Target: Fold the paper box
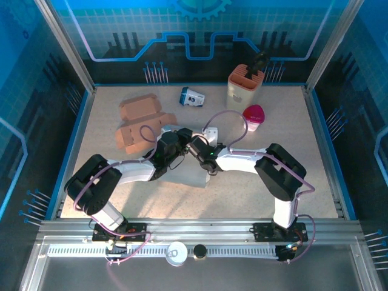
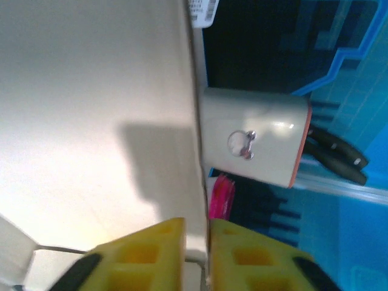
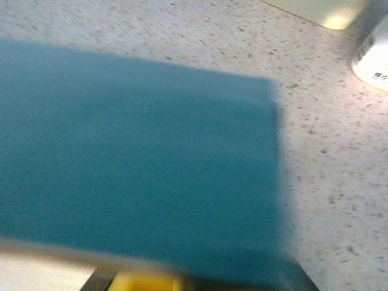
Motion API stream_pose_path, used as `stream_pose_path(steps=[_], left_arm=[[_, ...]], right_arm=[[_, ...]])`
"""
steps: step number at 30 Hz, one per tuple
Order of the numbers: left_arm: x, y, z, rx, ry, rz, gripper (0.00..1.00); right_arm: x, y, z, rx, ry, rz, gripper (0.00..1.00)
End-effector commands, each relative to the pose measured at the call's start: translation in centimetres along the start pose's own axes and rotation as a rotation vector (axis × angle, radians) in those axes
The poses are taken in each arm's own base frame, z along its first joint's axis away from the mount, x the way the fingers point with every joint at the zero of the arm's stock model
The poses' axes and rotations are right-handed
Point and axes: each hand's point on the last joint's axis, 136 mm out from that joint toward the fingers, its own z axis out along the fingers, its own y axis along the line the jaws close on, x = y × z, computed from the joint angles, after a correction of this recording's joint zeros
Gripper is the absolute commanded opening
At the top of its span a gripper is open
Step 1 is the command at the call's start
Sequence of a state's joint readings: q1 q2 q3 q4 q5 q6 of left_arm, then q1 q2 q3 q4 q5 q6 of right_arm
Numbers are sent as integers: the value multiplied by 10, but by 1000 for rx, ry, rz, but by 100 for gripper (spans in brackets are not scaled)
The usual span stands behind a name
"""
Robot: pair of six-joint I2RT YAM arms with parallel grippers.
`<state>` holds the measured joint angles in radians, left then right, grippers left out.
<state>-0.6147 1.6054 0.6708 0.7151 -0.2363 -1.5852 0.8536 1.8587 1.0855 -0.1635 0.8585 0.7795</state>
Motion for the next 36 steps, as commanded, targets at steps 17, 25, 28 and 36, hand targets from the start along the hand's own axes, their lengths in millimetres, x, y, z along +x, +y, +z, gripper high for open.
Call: stream_pose_path(steps=[17,25,28,36], left_arm=[[-31,-18,-69,-193,23,435,50],[-84,-6,-64,-363,30,948,29],[-90,7,-47,-342,113,969,27],[-76,24,-13,-199,260,1155,31]], right_arm=[[6,-62,17,-87,-66,-207,0],[10,-54,19,-185,-57,-263,0],[10,-57,19,-180,-61,-248,0],[10,-56,21,-184,-53,-250,0]])
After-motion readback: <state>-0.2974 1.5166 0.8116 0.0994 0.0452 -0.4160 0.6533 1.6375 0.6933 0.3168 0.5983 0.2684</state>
